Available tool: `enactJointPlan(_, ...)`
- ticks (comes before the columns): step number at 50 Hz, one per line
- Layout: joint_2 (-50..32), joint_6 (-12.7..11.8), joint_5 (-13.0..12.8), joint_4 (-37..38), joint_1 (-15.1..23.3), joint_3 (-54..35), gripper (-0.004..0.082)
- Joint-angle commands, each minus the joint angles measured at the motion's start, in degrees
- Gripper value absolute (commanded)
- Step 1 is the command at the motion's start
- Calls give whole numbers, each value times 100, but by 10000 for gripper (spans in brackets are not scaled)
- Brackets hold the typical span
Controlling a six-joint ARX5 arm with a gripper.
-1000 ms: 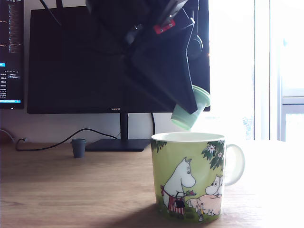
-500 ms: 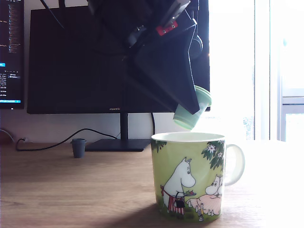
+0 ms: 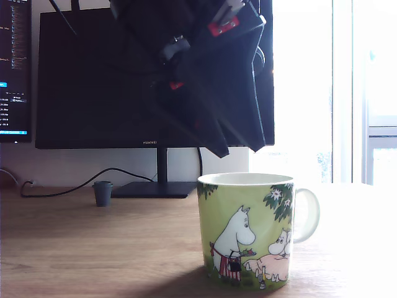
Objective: Pick up the coffee capsules from the table one by one and drop them inside the nearest coffee cup
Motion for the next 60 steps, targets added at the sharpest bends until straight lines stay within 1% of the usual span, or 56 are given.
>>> enactJointPlan(1, 107, 28, 7, 11, -35, 26, 655)
enactJointPlan(3, 105, 28, 9, 15, -28, 33, 596)
enactJointPlan(5, 96, 31, 9, 20, -24, 35, 500)
enactJointPlan(8, 76, 31, 11, 33, -7, 39, 303)
enactJointPlan(12, 20, 55, 28, 52, 33, 39, -12)
enactJointPlan(13, 2, 46, 26, 74, 42, 39, -33)
enactJointPlan(14, -9, 46, 26, 101, 50, 39, -8)
enactJointPlan(17, -68, 42, 11, 203, 81, 39, -24)
enactJointPlan(29, -385, 4, 11, 811, 195, 37, -24)
enactJointPlan(34, -496, 11, 17, 962, 315, 13, -24)
enactJointPlan(38, -570, 39, 81, 1113, 431, -46, -24)
enactJointPlan(47, -789, 44, 319, 1676, 791, -345, -24)
enactJointPlan(55, -1115, 37, 339, 2422, 1189, -911, -24)
enactJointPlan(60, -1351, 0, 358, 2909, 1521, -1318, -24)
